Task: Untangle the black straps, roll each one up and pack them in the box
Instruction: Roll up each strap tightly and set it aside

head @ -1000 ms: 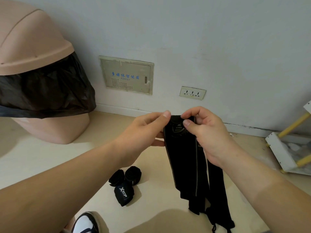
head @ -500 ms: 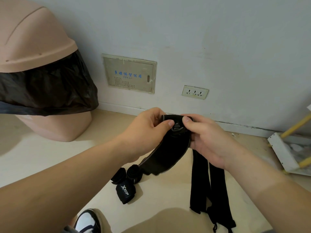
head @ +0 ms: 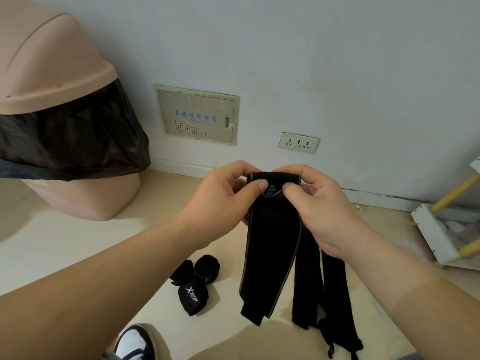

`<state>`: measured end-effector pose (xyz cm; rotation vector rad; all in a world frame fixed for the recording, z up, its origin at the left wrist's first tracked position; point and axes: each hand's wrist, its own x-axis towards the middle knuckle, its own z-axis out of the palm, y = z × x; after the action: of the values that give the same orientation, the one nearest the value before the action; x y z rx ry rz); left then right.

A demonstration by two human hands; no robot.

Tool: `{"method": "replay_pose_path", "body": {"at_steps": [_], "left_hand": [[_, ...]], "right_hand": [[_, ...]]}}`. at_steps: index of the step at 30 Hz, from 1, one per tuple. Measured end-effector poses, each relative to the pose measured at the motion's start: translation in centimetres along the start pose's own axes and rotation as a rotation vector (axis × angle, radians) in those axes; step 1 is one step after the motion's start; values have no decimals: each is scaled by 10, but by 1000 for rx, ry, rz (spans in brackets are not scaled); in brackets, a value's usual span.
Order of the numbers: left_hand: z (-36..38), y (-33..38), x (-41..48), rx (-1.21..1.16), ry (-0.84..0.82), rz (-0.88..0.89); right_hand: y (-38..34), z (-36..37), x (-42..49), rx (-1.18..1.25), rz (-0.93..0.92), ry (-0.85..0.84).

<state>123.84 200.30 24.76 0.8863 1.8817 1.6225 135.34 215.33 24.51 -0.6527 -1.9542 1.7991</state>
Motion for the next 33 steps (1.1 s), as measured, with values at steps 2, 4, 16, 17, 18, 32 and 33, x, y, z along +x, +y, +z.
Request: {"method": "replay_pose_path", "body": {"at_steps": [2,4,16,17,18,32,33], "left_hand": [[1,4,-3,-137,-40,-127],[4,6,-3,-210,-114,-278],[7,-2,2,-343,-77,-323],[7,-1,2,-329,-65,-313],[6,0,2,-316,-55,-300],[3,-4,0,-163,-118,-159],[5,-4,-1,-217,-142,-205]], "right_hand": [[-1,1,-1,-36,-52,8],[-2,3,-1,-92,-105,26],[1,7,1,-12,-129,41],[1,6,1,24,-107,17],[0,5,0,74,-75,-24],[-5,-6,2,178,227,-140],[-4,-6,2,169,202,-112]]}}
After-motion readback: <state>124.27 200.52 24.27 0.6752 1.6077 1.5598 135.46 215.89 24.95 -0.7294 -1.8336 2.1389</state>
